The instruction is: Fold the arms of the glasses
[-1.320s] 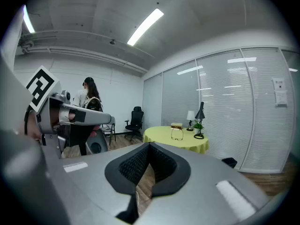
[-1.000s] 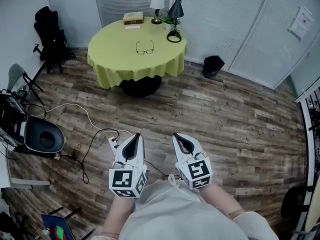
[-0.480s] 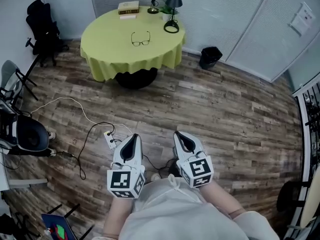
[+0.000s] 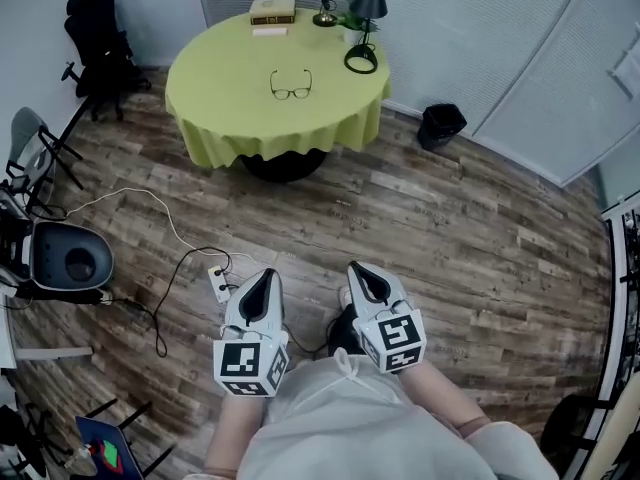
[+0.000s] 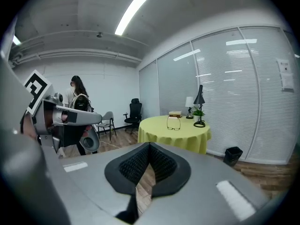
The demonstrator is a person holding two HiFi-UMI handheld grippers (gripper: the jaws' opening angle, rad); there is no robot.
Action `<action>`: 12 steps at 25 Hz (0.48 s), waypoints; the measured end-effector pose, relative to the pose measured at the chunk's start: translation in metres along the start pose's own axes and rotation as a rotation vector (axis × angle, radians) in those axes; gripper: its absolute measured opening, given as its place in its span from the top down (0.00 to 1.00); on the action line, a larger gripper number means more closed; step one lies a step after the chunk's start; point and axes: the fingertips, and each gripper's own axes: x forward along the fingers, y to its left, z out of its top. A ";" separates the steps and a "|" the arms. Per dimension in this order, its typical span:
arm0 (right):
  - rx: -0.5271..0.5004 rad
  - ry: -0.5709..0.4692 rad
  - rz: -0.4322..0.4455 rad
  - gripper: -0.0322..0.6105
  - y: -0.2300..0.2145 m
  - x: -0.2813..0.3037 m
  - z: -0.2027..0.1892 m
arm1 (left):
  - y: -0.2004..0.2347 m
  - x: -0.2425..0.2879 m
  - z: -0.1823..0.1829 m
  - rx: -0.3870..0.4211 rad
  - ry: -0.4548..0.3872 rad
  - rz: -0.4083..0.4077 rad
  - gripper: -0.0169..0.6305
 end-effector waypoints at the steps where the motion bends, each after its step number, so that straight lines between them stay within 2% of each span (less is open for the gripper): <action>1: -0.006 0.002 0.013 0.95 -0.011 0.009 0.004 | -0.001 0.014 0.004 -0.002 -0.002 0.012 0.96; 12: -0.058 0.030 0.124 0.95 -0.173 0.105 0.050 | -0.037 0.188 0.053 -0.025 -0.010 0.124 0.96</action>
